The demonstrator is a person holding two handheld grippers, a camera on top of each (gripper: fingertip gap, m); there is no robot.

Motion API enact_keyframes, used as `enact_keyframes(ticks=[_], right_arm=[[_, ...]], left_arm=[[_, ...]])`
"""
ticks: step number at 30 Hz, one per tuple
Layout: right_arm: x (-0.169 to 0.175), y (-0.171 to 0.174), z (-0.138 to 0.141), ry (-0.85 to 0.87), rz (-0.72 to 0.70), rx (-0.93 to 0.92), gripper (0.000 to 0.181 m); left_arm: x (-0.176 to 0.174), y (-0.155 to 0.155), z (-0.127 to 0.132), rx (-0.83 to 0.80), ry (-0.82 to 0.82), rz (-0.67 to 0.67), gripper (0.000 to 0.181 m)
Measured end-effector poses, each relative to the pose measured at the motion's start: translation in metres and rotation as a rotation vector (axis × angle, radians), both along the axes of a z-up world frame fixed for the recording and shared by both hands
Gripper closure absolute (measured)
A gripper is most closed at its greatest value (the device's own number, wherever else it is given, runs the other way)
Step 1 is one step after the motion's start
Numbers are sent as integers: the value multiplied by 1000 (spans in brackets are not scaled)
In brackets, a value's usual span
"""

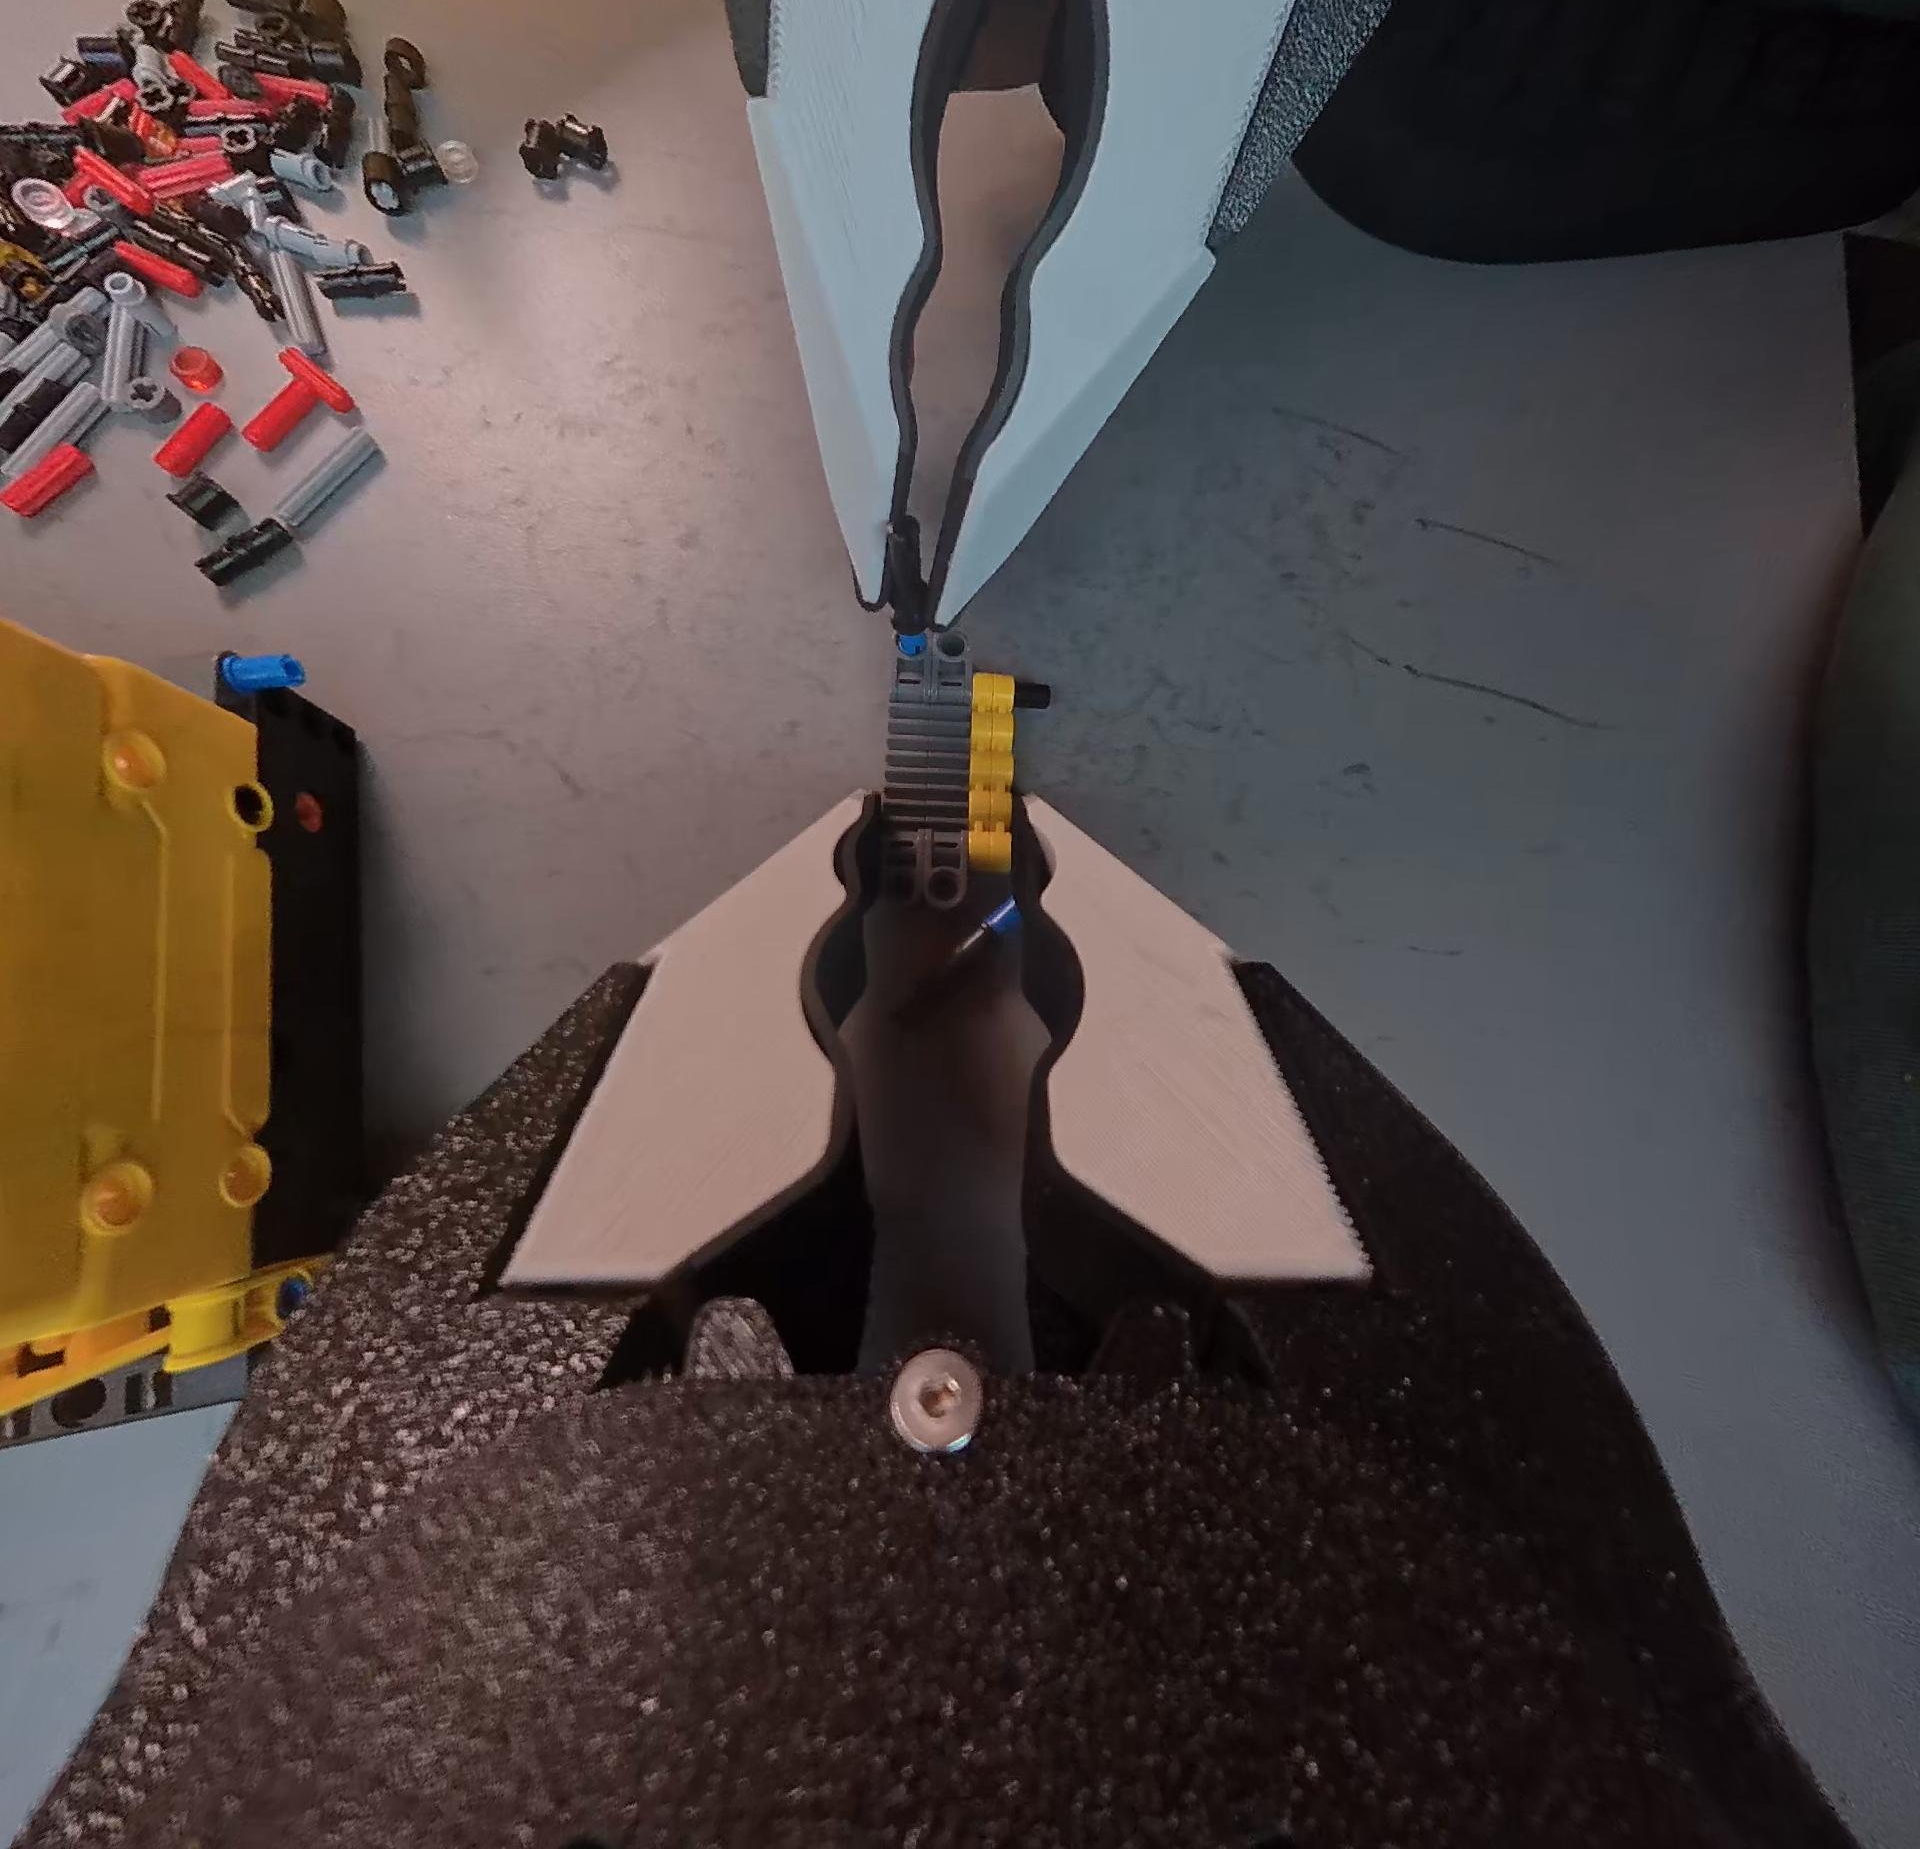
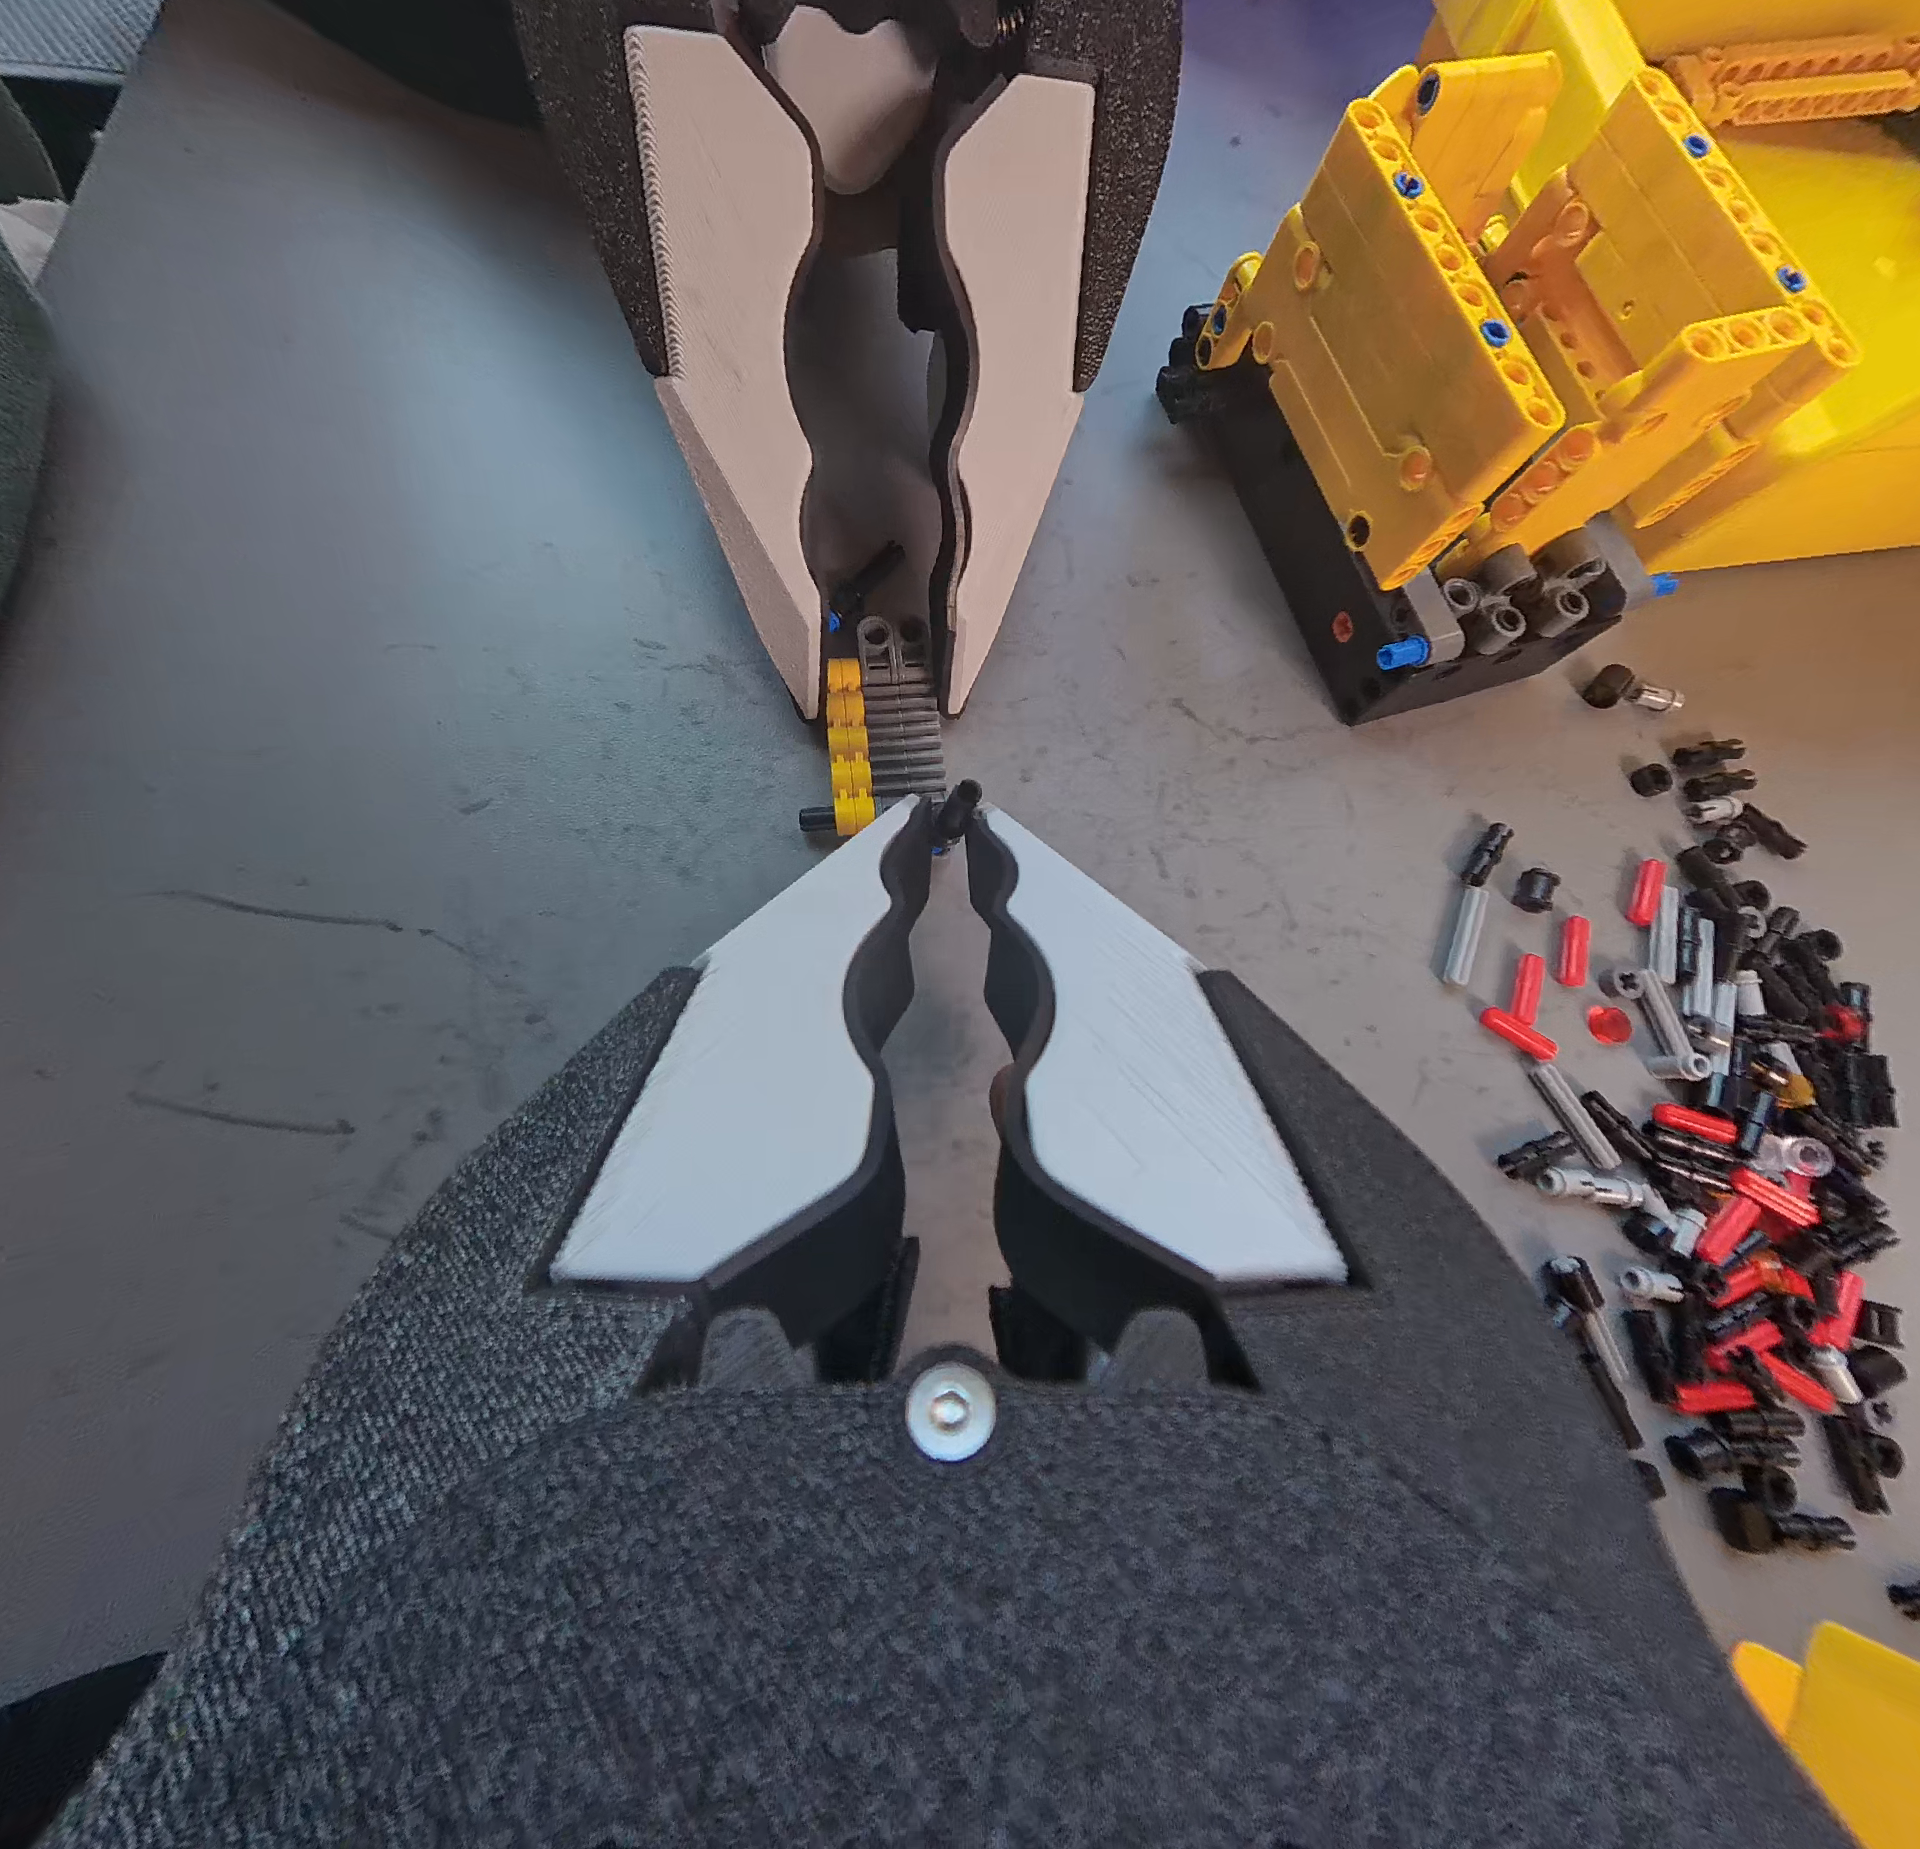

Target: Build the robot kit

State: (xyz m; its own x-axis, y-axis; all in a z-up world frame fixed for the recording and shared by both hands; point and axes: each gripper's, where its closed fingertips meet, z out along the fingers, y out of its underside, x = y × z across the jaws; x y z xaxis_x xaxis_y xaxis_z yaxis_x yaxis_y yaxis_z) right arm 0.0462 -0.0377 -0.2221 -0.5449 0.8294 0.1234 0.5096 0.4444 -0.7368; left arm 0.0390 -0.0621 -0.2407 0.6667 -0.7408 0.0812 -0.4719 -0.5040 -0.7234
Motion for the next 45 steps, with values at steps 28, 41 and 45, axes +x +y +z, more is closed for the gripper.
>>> enact_keyframes(ticks=[28, 41, 45], right_arm=[[4, 5, -5, -27, -115, 3, 176], [-3, -3, -4, -311, 72, 129, 176], [-1, 0, -3, -344, 87, 113, 176]], left_arm=[[-3, 2, 0, -34, -12, 67, 158], [-3, 1, 0, -25, -20, 33, 158], [-3, 1, 0, -28, -25, 34, 157]])
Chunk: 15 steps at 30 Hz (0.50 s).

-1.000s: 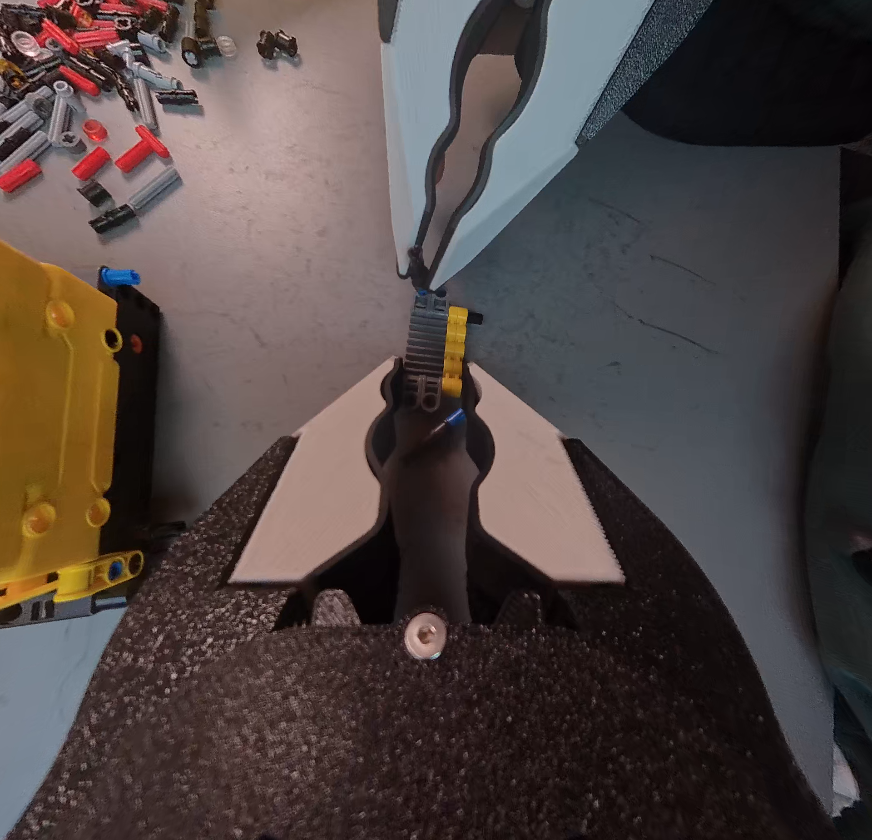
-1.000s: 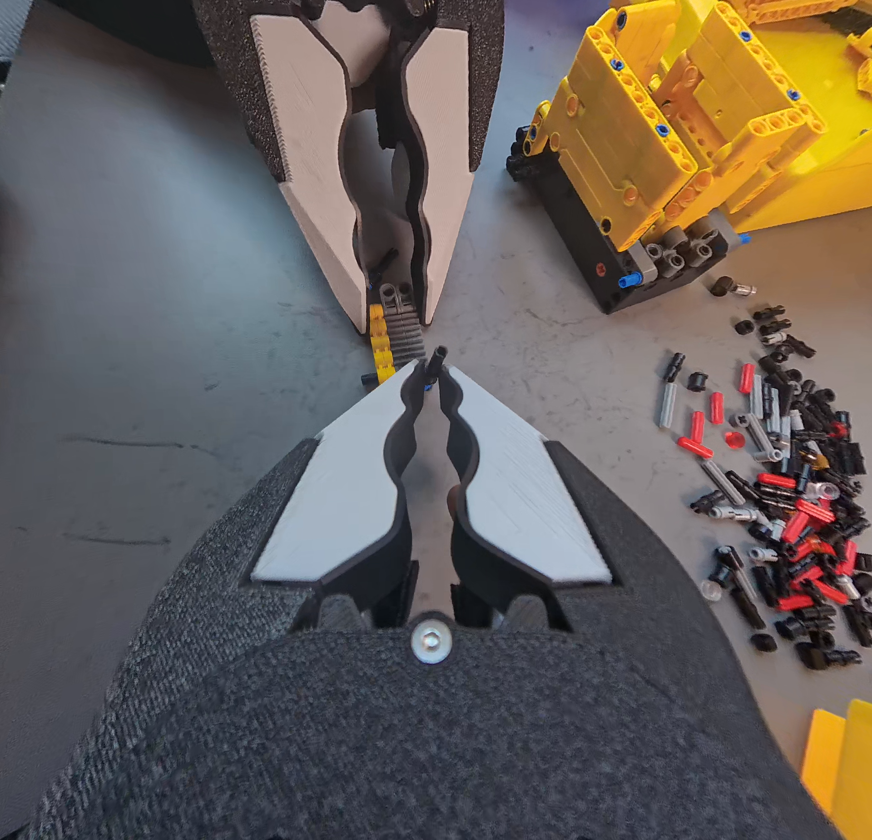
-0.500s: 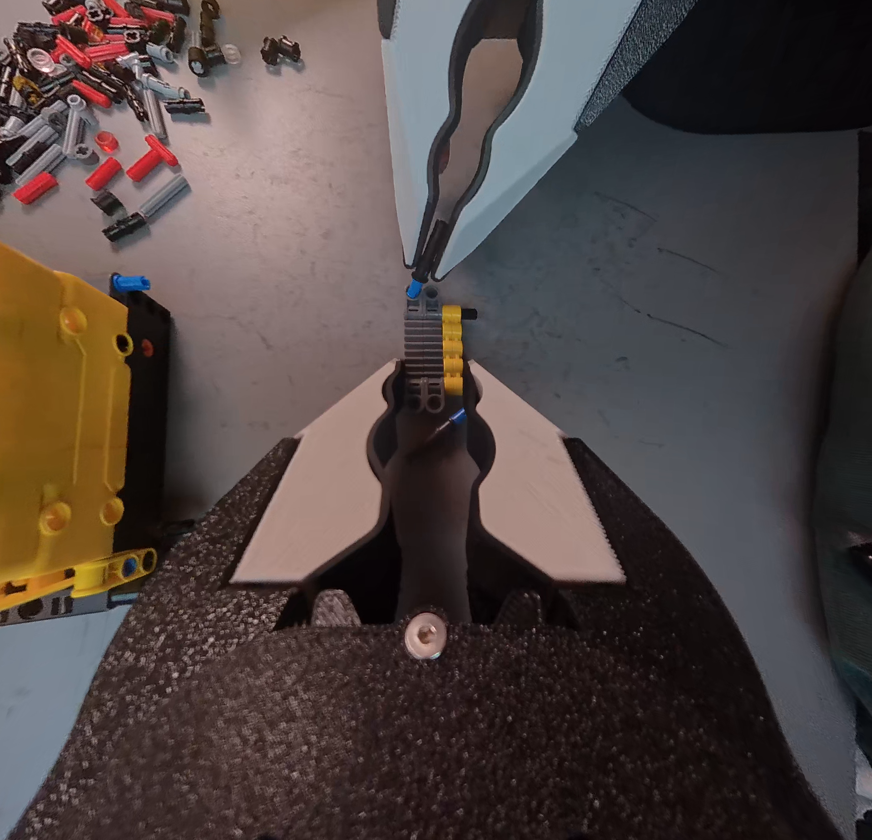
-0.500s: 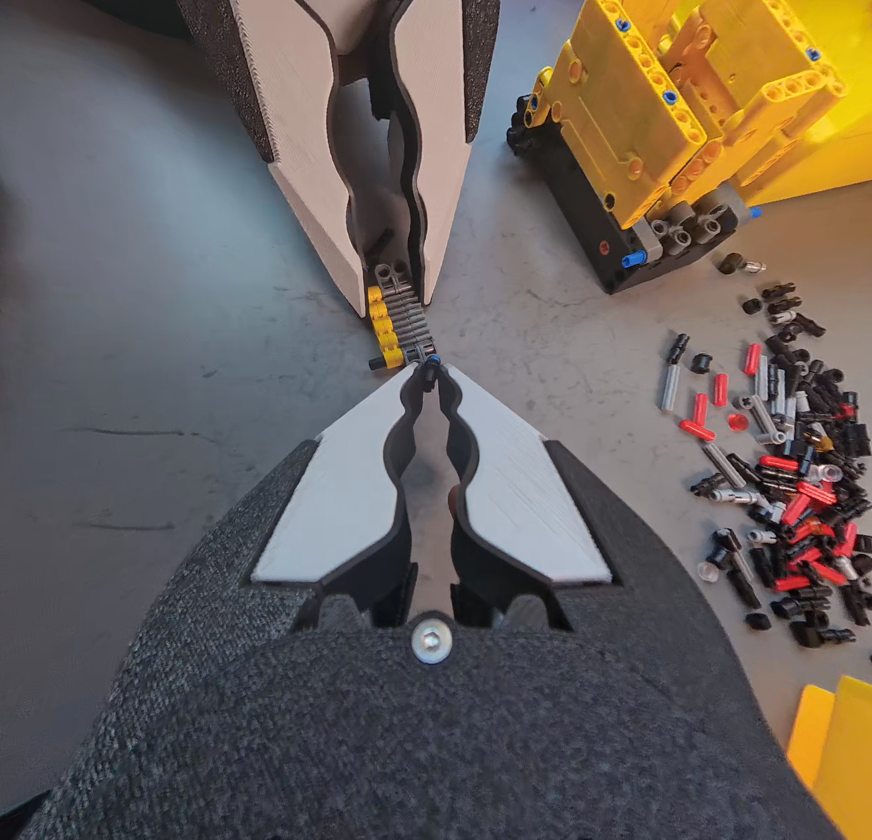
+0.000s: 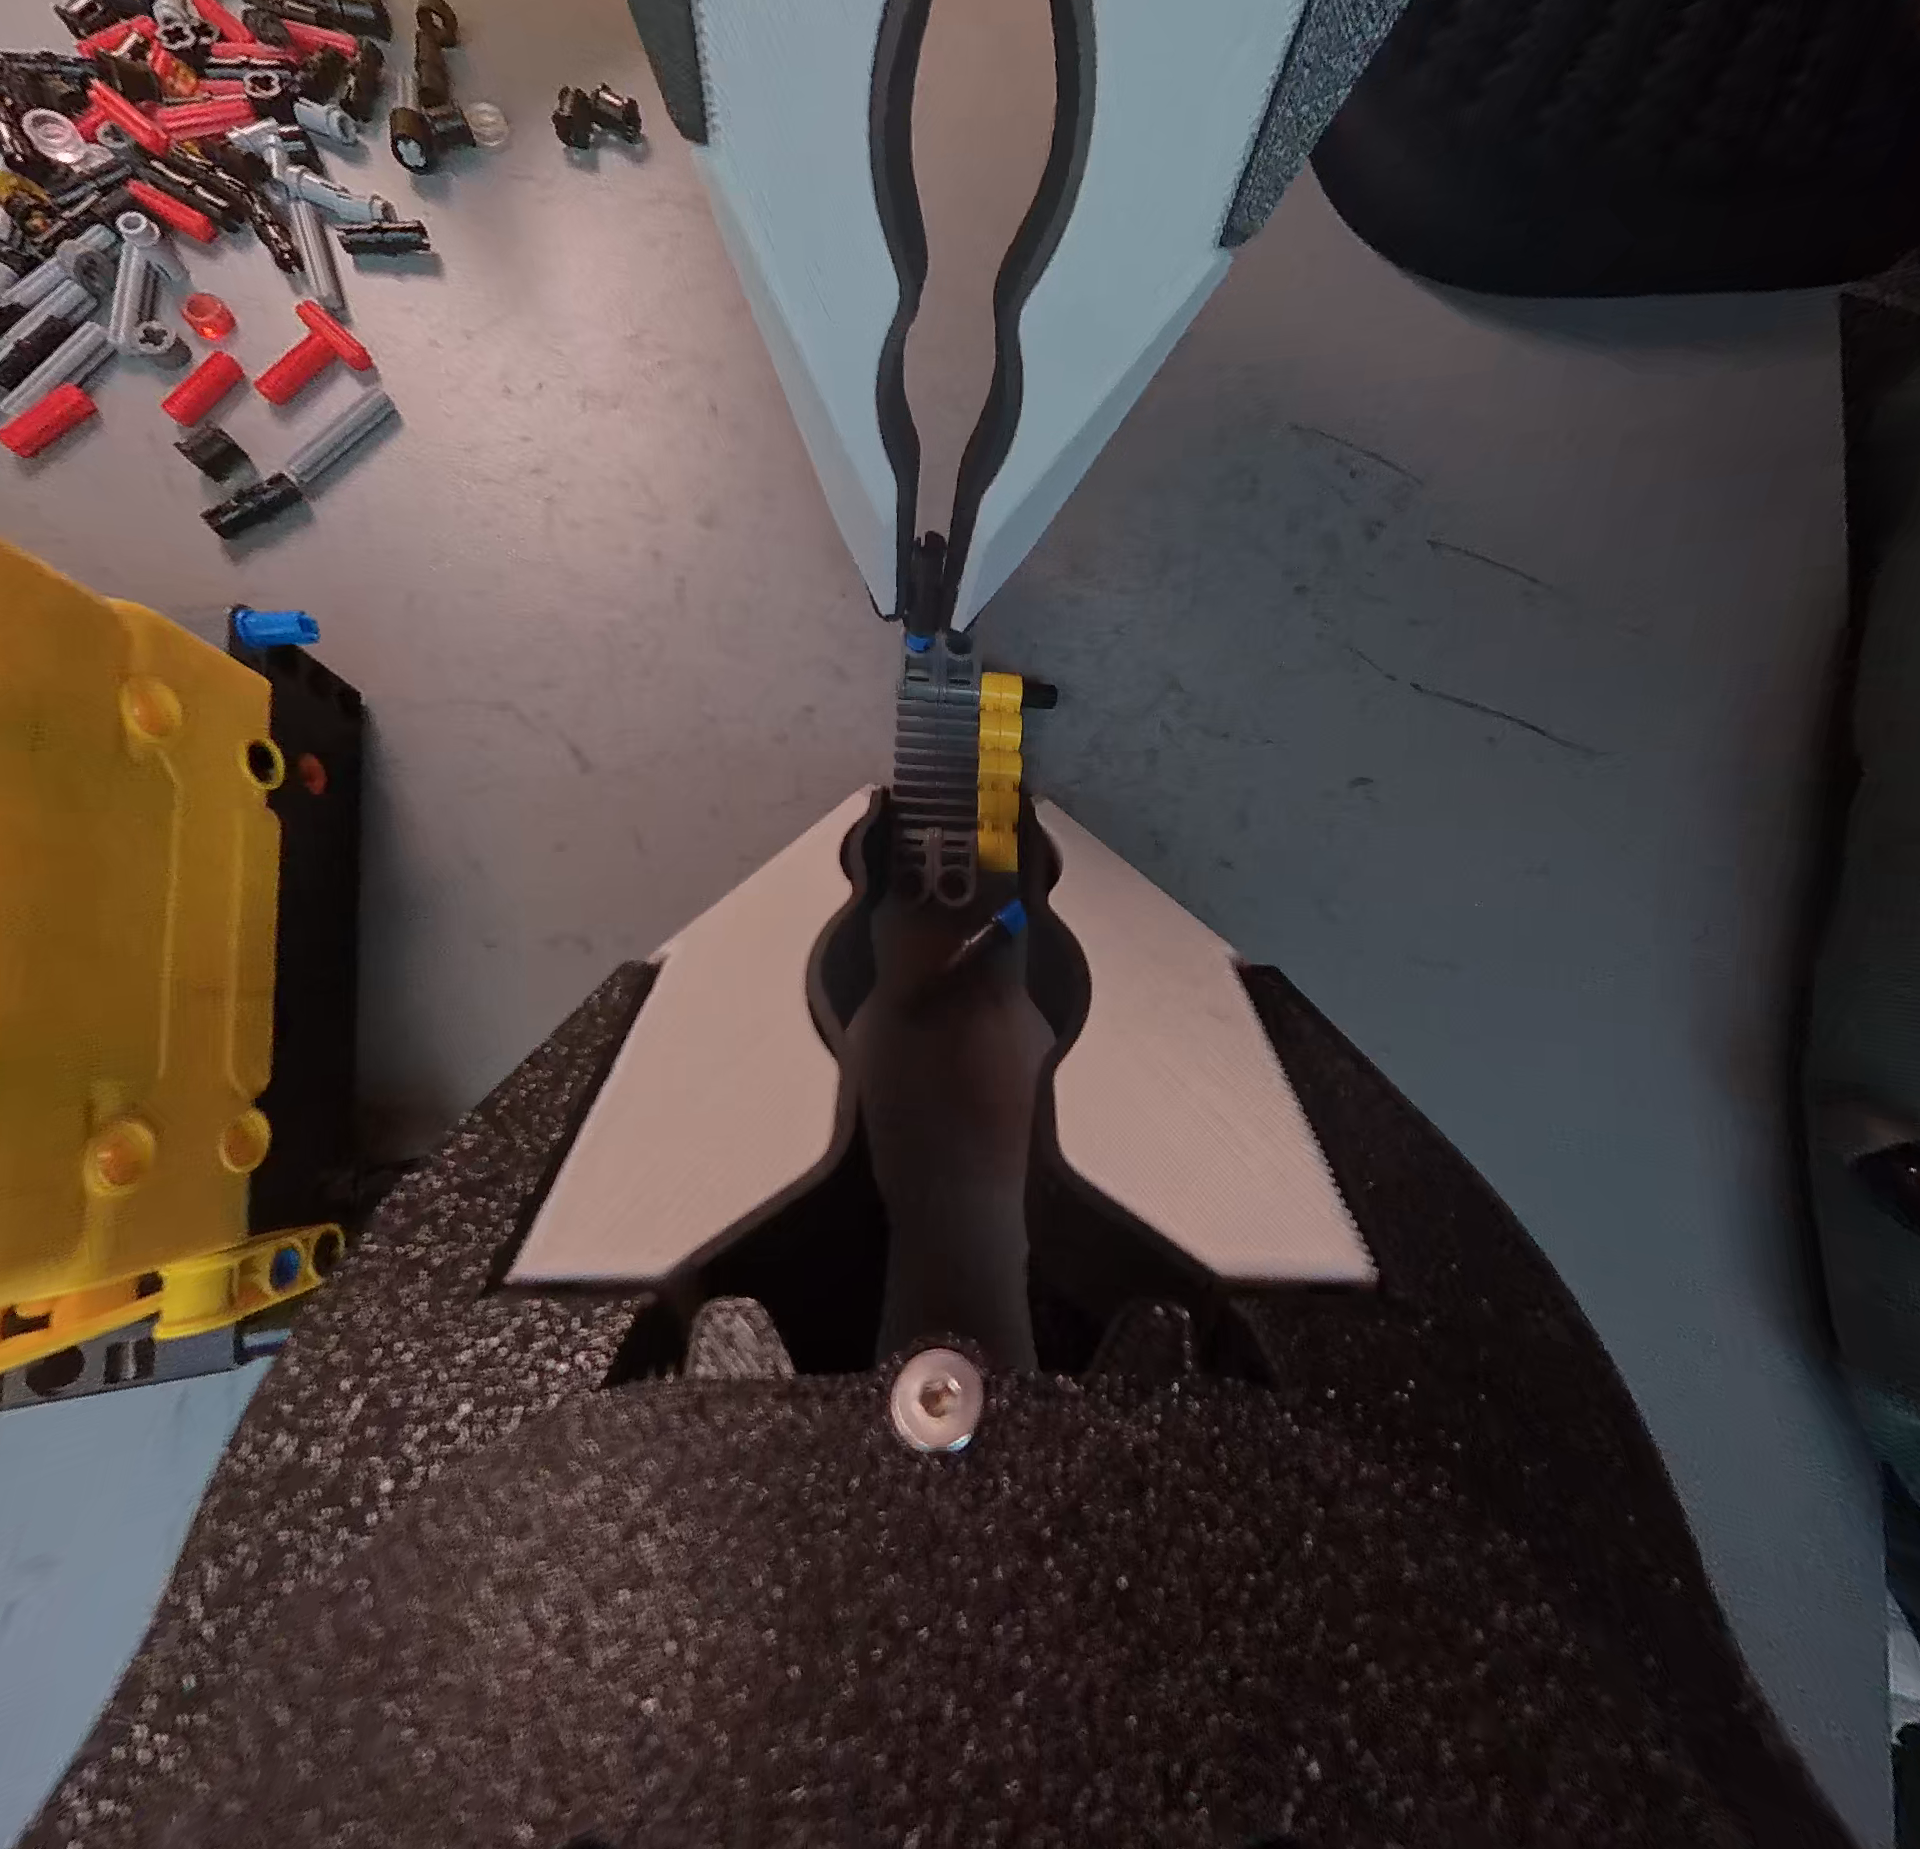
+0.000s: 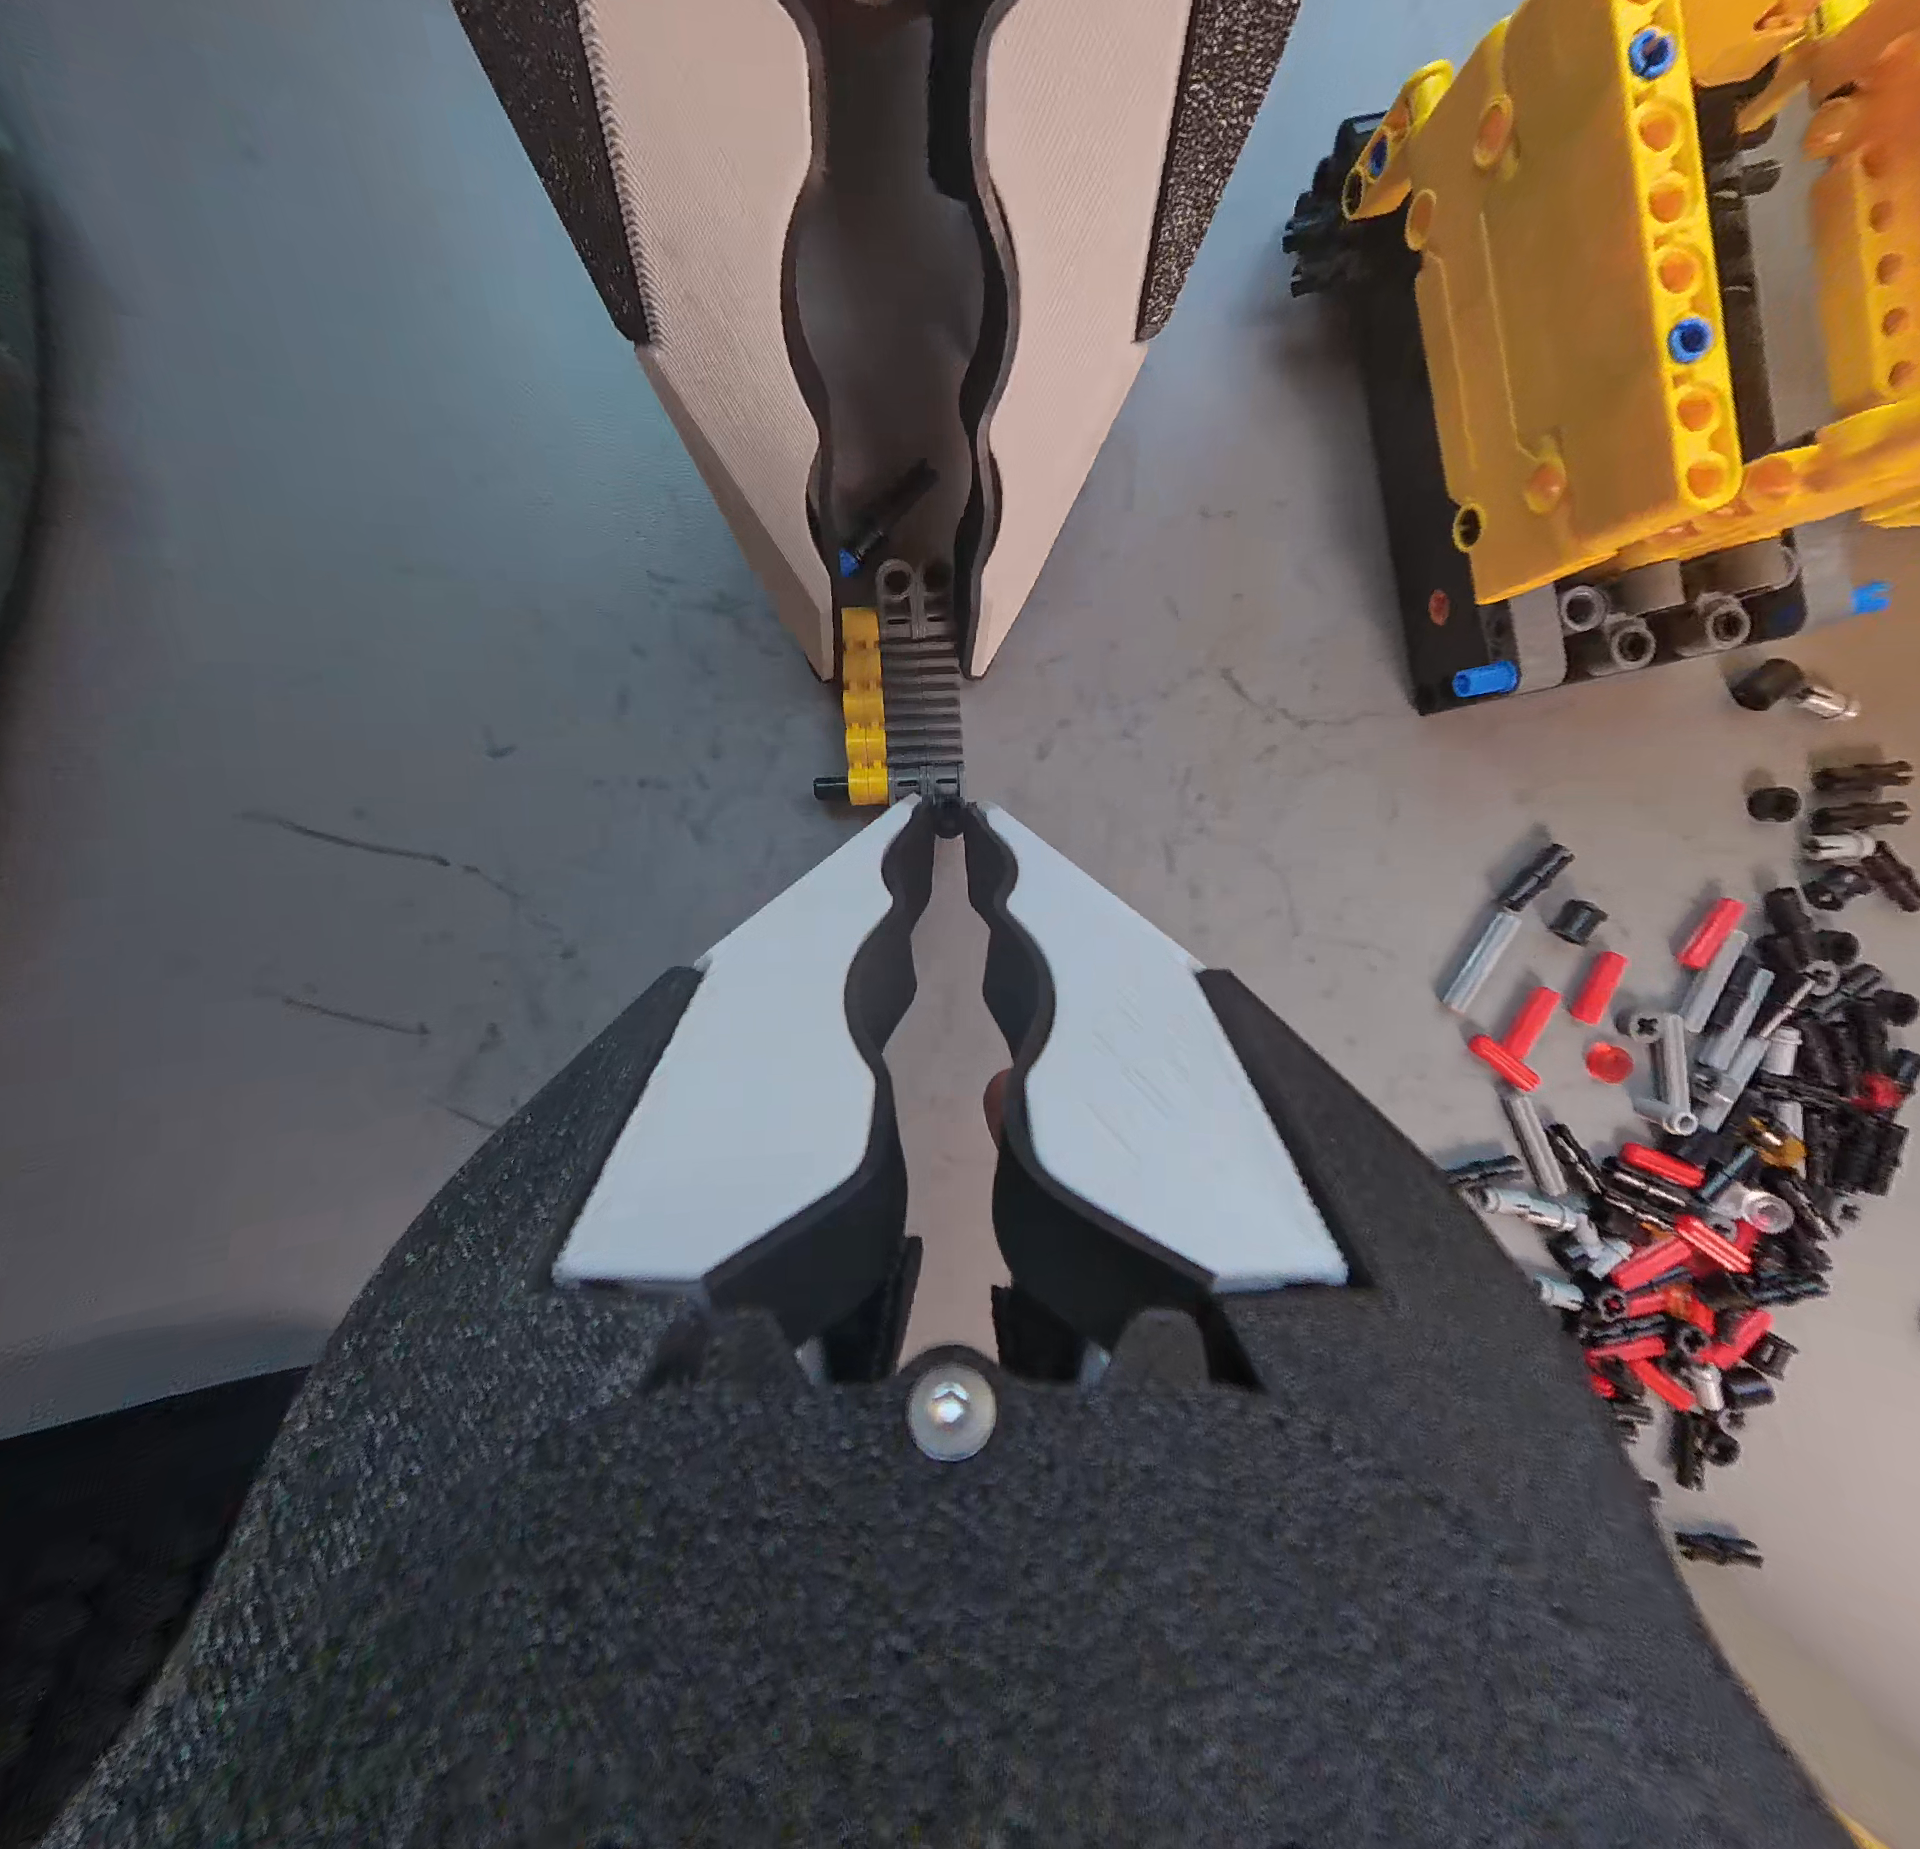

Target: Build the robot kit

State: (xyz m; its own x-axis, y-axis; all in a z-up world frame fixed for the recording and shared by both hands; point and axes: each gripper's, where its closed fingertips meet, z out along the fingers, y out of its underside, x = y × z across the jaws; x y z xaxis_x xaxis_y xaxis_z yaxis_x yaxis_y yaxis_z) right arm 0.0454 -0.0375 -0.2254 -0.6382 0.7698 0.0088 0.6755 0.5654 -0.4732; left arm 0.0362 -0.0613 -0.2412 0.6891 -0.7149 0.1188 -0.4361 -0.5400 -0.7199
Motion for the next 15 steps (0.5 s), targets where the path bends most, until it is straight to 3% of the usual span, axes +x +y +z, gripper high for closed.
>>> enact_keyframes(ticks=[13, 15], right_arm=[[1, 1, -6, 77, -147, -77, 176], [-1, -1, -6, 60, -116, -49, 177]], left_arm=[[0, 0, 0, -10, 3, 21, 157], [0, 0, 0, -6, 10, 18, 158]])
